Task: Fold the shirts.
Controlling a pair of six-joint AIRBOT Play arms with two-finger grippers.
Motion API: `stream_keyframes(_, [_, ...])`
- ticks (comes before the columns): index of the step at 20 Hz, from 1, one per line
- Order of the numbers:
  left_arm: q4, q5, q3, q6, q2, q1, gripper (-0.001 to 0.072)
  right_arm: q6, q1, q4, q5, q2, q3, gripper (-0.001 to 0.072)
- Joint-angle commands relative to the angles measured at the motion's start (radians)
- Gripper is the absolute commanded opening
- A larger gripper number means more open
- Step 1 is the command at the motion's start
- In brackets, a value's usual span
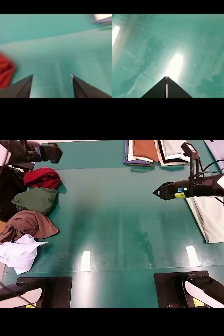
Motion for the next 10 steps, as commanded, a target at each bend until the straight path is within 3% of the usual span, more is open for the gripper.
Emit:
stream_keyframes(1, [0.042,0.011,0.000,-0.019,-0.183,0.117,0.0582,0.000,0.001,0.000,0.000,-0.001,0.001,0.0021])
stream_keyframes(5, [0.042,0.112,0.000,-0.019,-0.374,0.175,0.0582,0.000,0.001,0.001,0.001,-0.001,0.001,0.0021])
stream_keyframes(10, [0.058,0.245,0.000,-0.019,-0.468,0.199,0.0582,0.000,0.001,0.002,0.002,0.000,0.001,0.0021])
